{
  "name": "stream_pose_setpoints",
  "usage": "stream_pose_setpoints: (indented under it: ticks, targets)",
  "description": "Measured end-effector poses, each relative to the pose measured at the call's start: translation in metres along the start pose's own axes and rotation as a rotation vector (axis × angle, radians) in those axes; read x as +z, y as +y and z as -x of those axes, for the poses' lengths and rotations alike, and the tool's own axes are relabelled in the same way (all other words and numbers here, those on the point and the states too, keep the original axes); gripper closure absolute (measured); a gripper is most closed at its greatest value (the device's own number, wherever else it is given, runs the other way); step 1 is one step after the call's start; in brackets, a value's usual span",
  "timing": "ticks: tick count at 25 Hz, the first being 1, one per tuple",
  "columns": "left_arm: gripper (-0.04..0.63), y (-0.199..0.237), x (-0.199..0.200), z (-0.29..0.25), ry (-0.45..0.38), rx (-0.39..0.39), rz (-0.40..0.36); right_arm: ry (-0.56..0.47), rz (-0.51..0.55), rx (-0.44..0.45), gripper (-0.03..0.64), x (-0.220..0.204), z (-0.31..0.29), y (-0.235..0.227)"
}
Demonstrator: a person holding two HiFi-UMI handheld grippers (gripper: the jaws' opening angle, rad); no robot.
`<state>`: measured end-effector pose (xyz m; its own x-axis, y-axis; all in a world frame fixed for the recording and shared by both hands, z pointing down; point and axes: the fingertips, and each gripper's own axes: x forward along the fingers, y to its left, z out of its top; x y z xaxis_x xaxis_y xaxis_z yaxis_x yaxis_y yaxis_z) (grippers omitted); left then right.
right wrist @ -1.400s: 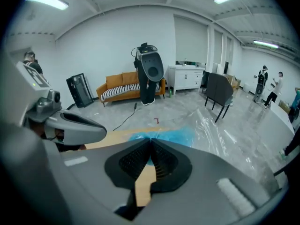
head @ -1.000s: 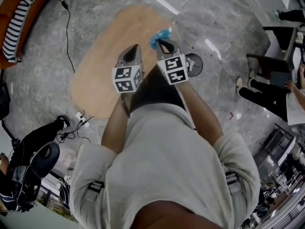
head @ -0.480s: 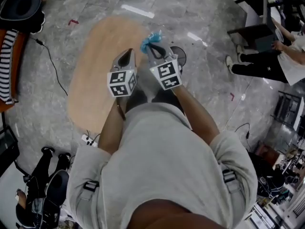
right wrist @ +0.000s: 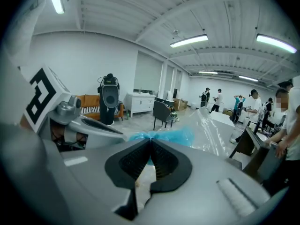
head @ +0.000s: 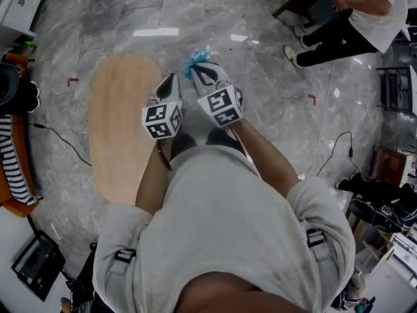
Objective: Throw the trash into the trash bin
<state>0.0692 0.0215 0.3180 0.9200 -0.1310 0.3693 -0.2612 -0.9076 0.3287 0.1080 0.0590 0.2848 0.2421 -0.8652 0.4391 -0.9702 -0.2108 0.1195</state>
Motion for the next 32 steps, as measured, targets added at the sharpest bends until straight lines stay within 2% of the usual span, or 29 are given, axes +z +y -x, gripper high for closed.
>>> stream_pose_setpoints:
  ticks: [9, 15, 23, 32]
  targets:
    - [0.578, -0.126, -0.015, -0.063, 0.046, -0.088, -0.073, -0.018, -0.097, -0.095, 0.600, -0.052, 0.084, -0.102]
    - [0.577, -0.187, -0.037, -0.094, 0.078, -0.099, -0.106, -0.024, -0.139, -0.118, 0.600, -0.090, 0.124, -0.152]
    - [0.577, -0.223, -0.047, -0.122, 0.122, -0.039, -0.128, -0.054, -0.184, -0.076, 0.600, -0.112, 0.142, -0.205]
    - [0.577, -0.193, -0.056, -0.127, 0.165, 0.018, -0.103, -0.032, -0.213, -0.028, 0.600, -0.118, 0.112, -0.202]
